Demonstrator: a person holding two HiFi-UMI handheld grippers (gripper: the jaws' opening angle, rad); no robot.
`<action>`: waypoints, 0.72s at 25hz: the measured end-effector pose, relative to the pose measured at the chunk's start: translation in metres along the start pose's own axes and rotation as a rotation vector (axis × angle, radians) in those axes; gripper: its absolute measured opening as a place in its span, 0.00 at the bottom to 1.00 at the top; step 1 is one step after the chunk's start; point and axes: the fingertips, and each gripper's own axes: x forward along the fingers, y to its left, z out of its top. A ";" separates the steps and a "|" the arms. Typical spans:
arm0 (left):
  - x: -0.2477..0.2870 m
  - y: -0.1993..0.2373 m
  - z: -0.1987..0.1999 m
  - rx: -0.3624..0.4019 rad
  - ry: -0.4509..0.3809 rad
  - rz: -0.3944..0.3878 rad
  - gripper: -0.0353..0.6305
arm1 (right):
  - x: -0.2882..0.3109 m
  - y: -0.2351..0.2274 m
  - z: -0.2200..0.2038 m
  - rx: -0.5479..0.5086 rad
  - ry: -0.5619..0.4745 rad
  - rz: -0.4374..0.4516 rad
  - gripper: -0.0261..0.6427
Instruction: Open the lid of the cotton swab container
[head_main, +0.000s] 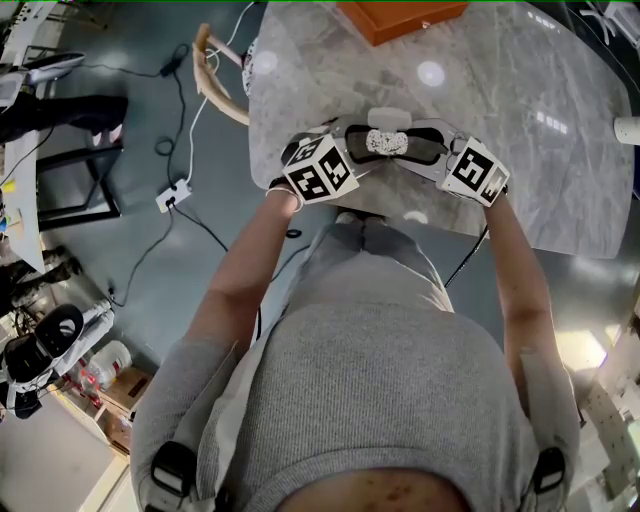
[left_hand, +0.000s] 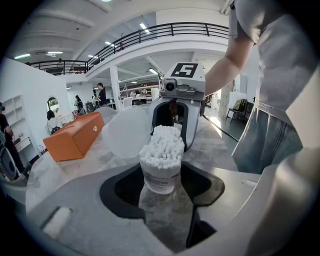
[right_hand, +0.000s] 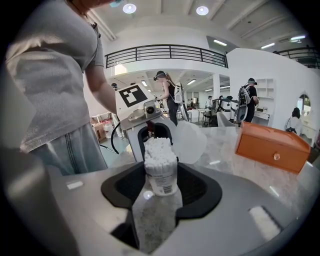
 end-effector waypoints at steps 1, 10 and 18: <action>0.000 0.000 0.000 0.000 0.000 0.000 0.41 | 0.000 0.000 0.000 0.002 -0.001 -0.002 0.33; 0.001 0.002 -0.002 -0.020 -0.006 0.028 0.42 | 0.003 -0.005 -0.008 0.023 -0.030 -0.048 0.34; -0.003 0.005 -0.009 -0.058 -0.011 0.078 0.43 | 0.002 -0.010 -0.015 0.055 -0.044 -0.086 0.36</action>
